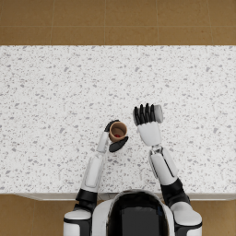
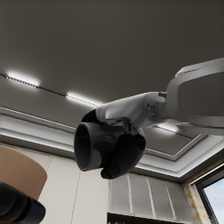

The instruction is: Pick up two cups and pour the berry on the right into the cup on the left

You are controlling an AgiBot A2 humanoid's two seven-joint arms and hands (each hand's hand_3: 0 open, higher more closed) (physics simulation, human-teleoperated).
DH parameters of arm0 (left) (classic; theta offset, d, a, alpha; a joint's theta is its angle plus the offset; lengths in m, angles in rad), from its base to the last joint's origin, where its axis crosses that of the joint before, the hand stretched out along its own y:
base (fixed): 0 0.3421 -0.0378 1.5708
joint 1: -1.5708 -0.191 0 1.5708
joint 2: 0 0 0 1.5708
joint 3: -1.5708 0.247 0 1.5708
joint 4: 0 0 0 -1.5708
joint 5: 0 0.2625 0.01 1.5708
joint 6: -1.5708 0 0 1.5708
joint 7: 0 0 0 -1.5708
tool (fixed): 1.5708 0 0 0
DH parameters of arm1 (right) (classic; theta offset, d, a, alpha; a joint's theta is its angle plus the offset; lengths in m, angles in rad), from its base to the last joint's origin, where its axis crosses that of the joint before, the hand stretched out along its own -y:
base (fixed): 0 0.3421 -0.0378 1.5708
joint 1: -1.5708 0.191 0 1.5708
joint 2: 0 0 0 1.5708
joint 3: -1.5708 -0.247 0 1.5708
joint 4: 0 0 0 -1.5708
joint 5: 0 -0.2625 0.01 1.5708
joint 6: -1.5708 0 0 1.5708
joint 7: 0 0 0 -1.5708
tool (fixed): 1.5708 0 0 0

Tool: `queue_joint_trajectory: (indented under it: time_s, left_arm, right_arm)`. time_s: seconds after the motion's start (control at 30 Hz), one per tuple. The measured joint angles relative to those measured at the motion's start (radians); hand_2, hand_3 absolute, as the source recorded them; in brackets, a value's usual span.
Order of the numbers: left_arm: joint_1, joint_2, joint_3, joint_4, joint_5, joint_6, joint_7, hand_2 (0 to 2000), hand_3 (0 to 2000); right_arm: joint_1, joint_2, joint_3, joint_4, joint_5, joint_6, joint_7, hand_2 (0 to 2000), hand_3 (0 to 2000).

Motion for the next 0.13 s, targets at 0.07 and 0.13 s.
queue_joint_trajectory:
  time_s: [0.07,0.13]
  left_arm:
    - [0.000,0.000,0.000,0.000,0.000,0.000,0.000,2000,1280]
    - [0.000,0.000,0.000,0.000,0.000,0.000,0.000,2000,1280]
  right_arm:
    - [0.000,0.000,0.000,0.000,0.000,0.000,0.000,2000,1280]
    - [0.000,0.000,0.000,0.000,0.000,0.000,0.000,2000,1280]
